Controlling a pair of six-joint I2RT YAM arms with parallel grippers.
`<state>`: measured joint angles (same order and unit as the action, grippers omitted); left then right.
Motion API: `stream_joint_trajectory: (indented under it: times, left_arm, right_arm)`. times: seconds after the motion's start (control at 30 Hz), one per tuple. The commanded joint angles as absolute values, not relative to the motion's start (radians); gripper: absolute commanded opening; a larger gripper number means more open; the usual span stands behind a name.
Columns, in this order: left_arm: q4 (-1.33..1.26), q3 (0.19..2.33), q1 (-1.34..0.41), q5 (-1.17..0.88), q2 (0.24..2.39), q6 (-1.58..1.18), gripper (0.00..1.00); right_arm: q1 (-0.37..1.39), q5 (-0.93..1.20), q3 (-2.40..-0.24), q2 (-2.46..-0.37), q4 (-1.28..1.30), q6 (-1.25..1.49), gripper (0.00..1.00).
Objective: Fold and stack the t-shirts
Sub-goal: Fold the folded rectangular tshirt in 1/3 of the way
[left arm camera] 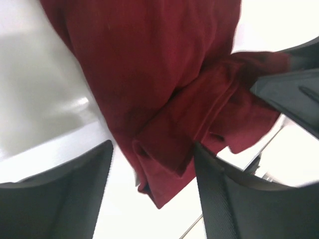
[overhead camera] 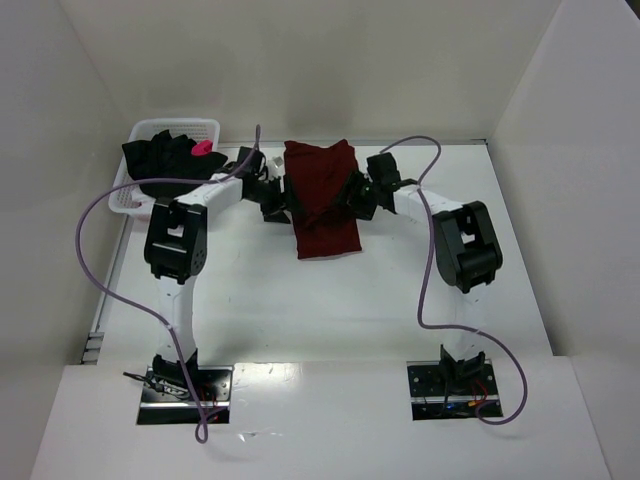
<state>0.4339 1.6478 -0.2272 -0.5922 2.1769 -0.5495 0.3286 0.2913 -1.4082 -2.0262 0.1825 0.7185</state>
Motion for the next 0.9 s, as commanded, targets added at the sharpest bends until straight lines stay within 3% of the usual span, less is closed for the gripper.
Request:
stream_joint_trajectory:
  times: [0.0,0.13,0.2,0.3,0.37,0.43,0.47,0.53,0.57,0.6,0.67,0.7,0.8,0.83,0.87]
  left_arm:
    - [0.358,1.689,-0.195,-0.64,2.157,-0.534,0.75]
    - [0.327,1.689,-0.173,-0.649,2.096,-0.534,0.87]
    - [0.327,1.678,-0.163,-0.649,2.042,-0.523,0.89]
    - [0.309,1.603,-0.163,-0.638,1.95,-0.523,0.89]
    - [0.267,1.548,-0.163,-0.638,1.899,-0.547,0.86]
    - [0.244,1.477,-0.173,-0.647,1.836,-0.548,0.77]
    - [0.235,1.461,-0.185,-0.661,1.824,-0.548,0.71]
    - [0.235,1.434,-0.199,-0.67,1.806,-0.557,0.48]
    - [0.235,1.402,-0.215,-0.67,1.805,-0.557,0.25]
    - [0.224,1.385,-0.228,-0.67,1.805,-0.567,0.19]
    - [0.224,1.355,-0.238,-0.67,1.805,-0.568,0.16]
    - [0.224,1.323,-0.262,-0.67,1.805,-0.568,0.24]
    - [0.215,1.273,-0.279,-0.617,1.815,-0.568,0.53]
    - [0.215,1.246,-0.291,-0.606,1.815,-0.568,0.64]
    - [0.206,1.235,-0.291,-0.594,1.828,-0.568,0.67]
  right_arm:
    - [0.295,0.273,-1.463,-1.997,0.121,0.709,0.76]
    - [0.256,0.273,-1.463,-1.936,0.13,0.698,0.9]
    - [0.247,0.236,-1.451,-1.875,0.141,0.687,0.95]
    - [0.238,0.215,-1.389,-1.8,0.141,0.667,0.93]
    - [0.238,0.215,-1.355,-1.738,0.13,0.655,0.7]
    - [0.238,0.254,-1.306,-1.714,0.121,0.655,0.49]
    - [0.238,0.274,-1.292,-1.713,0.108,0.655,0.33]
    - [0.238,0.304,-1.25,-1.713,0.107,0.667,0.2]
    - [0.25,0.304,-1.235,-1.713,0.107,0.667,0.13]
    - [0.25,0.304,-1.206,-1.713,0.107,0.667,0.12]
    - [0.284,0.279,-1.18,-1.713,0.116,0.667,0.2]
    - [0.284,0.266,-1.155,-1.713,0.126,0.655,0.36]
    - [0.307,0.219,-1.096,-1.691,0.135,0.646,0.59]
    - [0.307,0.219,-1.079,-1.69,0.135,0.637,0.63]
    - [0.307,0.219,-1.065,-1.69,0.135,0.637,0.67]
